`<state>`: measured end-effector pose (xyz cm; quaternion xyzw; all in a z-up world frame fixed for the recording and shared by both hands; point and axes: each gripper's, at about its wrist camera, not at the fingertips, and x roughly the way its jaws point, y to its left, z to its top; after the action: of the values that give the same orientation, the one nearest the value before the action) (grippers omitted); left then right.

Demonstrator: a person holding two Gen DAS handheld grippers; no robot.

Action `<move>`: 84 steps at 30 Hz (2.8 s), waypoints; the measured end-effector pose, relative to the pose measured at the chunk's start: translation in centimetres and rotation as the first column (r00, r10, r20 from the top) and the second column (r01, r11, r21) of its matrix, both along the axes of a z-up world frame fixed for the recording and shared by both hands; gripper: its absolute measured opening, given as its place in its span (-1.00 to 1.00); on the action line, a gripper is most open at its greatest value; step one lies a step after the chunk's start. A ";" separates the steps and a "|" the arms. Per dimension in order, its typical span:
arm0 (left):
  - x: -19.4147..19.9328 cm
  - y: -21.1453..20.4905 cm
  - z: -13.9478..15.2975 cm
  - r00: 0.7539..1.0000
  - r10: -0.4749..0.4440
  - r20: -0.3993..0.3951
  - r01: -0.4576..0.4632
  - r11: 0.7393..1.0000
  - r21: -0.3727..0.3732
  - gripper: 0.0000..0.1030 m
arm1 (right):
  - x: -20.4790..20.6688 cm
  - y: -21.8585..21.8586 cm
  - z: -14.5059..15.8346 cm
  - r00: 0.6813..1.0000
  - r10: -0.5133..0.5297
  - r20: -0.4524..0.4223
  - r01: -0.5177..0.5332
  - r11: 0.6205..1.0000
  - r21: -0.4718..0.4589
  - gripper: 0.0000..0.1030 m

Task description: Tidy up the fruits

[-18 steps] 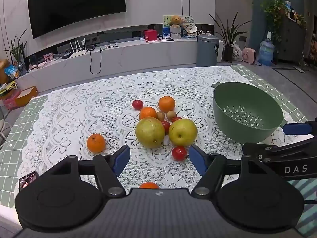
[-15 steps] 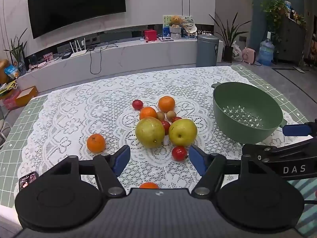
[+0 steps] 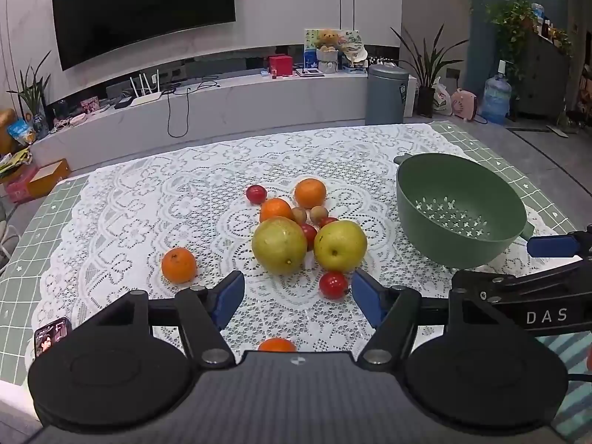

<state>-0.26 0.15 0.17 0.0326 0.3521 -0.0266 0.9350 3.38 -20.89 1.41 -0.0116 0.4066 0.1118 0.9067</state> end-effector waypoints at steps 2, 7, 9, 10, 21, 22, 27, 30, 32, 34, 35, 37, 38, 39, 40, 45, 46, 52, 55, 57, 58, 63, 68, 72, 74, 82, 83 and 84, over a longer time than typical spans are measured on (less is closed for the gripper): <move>0.0 0.0 0.0 1.000 0.000 -0.001 0.000 1.000 0.000 0.52 | 0.0 0.0 0.0 1.000 0.001 -0.001 -0.001 1.000 -0.001 0.93; -0.1 0.1 0.1 1.000 -0.003 0.002 0.003 1.000 -0.003 0.52 | -0.2 -0.1 0.5 1.000 -0.007 0.000 0.007 1.000 0.001 0.93; -0.2 0.1 0.1 1.000 -0.004 0.002 0.004 1.000 -0.002 0.52 | -0.3 -0.1 0.5 1.000 -0.007 0.002 0.007 1.000 0.000 0.93; -0.2 0.0 0.1 1.000 -0.005 0.002 0.005 1.000 -0.001 0.52 | -0.4 -0.1 0.5 1.000 -0.008 0.002 0.008 1.000 -0.001 0.93; -0.2 -0.2 0.2 1.000 -0.007 -0.001 0.007 1.000 -0.002 0.52 | -0.1 0.1 0.5 1.000 -0.011 -0.017 0.011 1.000 -0.006 0.93; -0.2 -0.2 0.2 1.000 -0.007 -0.001 0.007 1.000 -0.001 0.52 | -0.2 0.0 0.5 1.000 -0.012 -0.018 0.012 1.000 -0.006 0.93; -0.3 -0.2 0.1 1.000 -0.013 -0.003 0.013 1.000 0.000 0.52 | -0.1 0.0 0.5 1.000 -0.014 -0.024 0.014 1.000 -0.006 0.93; -0.3 -0.3 0.1 1.000 -0.014 -0.004 0.014 1.000 0.001 0.52 | -0.1 0.0 0.5 1.000 -0.014 -0.025 0.014 1.000 -0.007 0.93; -0.4 -0.3 0.1 1.000 -0.013 -0.004 0.013 1.000 0.001 0.52 | -0.1 0.0 0.5 1.000 -0.013 -0.027 0.013 1.000 -0.007 0.93; -0.4 -0.3 0.1 1.000 -0.014 -0.004 0.014 1.000 0.001 0.52 | -0.1 0.1 0.4 1.000 -0.012 -0.028 0.012 1.000 -0.007 0.93; -0.4 -0.3 0.1 1.000 -0.014 -0.004 0.014 1.000 0.001 0.52 | -0.1 0.1 0.4 1.000 -0.011 -0.029 0.011 1.000 -0.007 0.93; -0.4 -0.3 0.0 1.000 -0.014 -0.005 0.014 1.000 0.002 0.52 | 0.0 0.2 0.4 1.000 -0.009 -0.030 0.009 1.000 -0.008 0.93; -0.3 -0.3 0.0 1.000 -0.013 -0.007 0.013 1.000 0.003 0.52 | 0.0 0.2 0.4 0.999 -0.008 -0.031 0.008 1.000 -0.009 0.93; -0.3 -0.3 0.0 1.000 -0.014 -0.008 0.014 1.000 0.003 0.52 | 0.0 0.2 0.3 0.999 -0.008 -0.032 0.008 1.000 -0.009 0.93; -0.3 -0.2 0.0 1.000 -0.014 -0.010 0.014 1.000 0.004 0.52 | 0.0 0.2 0.3 0.999 -0.007 -0.033 0.007 1.000 -0.009 0.93; -0.2 -0.1 0.0 1.000 -0.013 -0.016 0.013 1.000 0.006 0.52 | 0.0 0.3 0.2 0.999 -0.006 -0.039 0.006 1.000 -0.010 0.93; -0.3 -0.1 -0.1 1.000 -0.012 -0.017 0.012 1.000 0.006 0.52 | 0.0 0.3 0.2 0.999 -0.006 -0.040 0.006 1.000 -0.010 0.93; -0.1 0.1 -0.1 1.000 -0.009 -0.026 0.009 1.000 0.006 0.52 | 0.1 0.3 0.1 0.999 -0.007 -0.046 0.007 1.000 -0.010 0.93; -0.1 0.1 -0.1 1.000 -0.008 -0.028 0.008 1.000 0.005 0.52 | 0.2 0.3 0.0 0.999 -0.007 -0.050 0.006 1.000 -0.011 0.93; -0.1 0.1 -0.1 1.000 -0.007 -0.030 0.007 1.000 0.005 0.52 | 0.2 0.4 0.0 0.999 -0.007 -0.052 0.006 1.000 -0.011 0.93; -0.1 0.2 -0.2 1.000 -0.007 -0.031 0.007 1.000 0.006 0.52 | 0.2 0.4 -0.1 0.999 -0.007 -0.052 0.006 1.000 -0.011 0.93; 0.1 0.2 -0.2 0.999 -0.003 -0.037 0.003 1.000 0.006 0.52 | 0.3 0.4 -0.2 0.998 -0.008 -0.057 0.008 1.000 -0.010 0.93; 0.1 0.2 -0.2 0.999 -0.002 -0.038 0.003 1.000 0.007 0.52 | 0.3 0.4 -0.2 0.998 -0.008 -0.061 0.008 1.000 -0.009 0.93; 0.1 0.3 -0.2 0.999 -0.001 -0.040 0.002 1.000 0.007 0.52 | 0.3 0.4 -0.3 0.998 -0.008 -0.065 0.008 1.000 -0.008 0.93; 0.1 0.3 -0.2 0.999 -0.002 -0.040 0.002 1.000 0.007 0.52 | 0.3 0.4 -0.3 0.998 -0.008 -0.065 0.008 1.000 -0.008 0.93; 0.2 0.4 -0.6 0.999 -0.001 -0.047 0.001 1.000 0.005 0.52 | 0.4 0.5 -0.5 0.998 -0.004 -0.070 0.003 1.000 -0.010 0.93; 0.3 0.4 -0.6 0.999 0.001 -0.048 0.000 1.000 0.004 0.52 | 0.4 0.6 -0.6 0.998 -0.003 -0.071 0.002 1.000 -0.010 0.93; 0.4 0.5 -0.6 0.999 0.002 -0.049 -0.002 1.000 0.003 0.52 | 0.5 0.6 -0.6 0.997 -0.002 -0.072 0.001 1.000 -0.011 0.93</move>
<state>0.09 0.60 -0.41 0.0329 0.3751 -0.0257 0.9261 3.87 -20.26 0.80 -0.0122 0.4395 0.1092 0.8915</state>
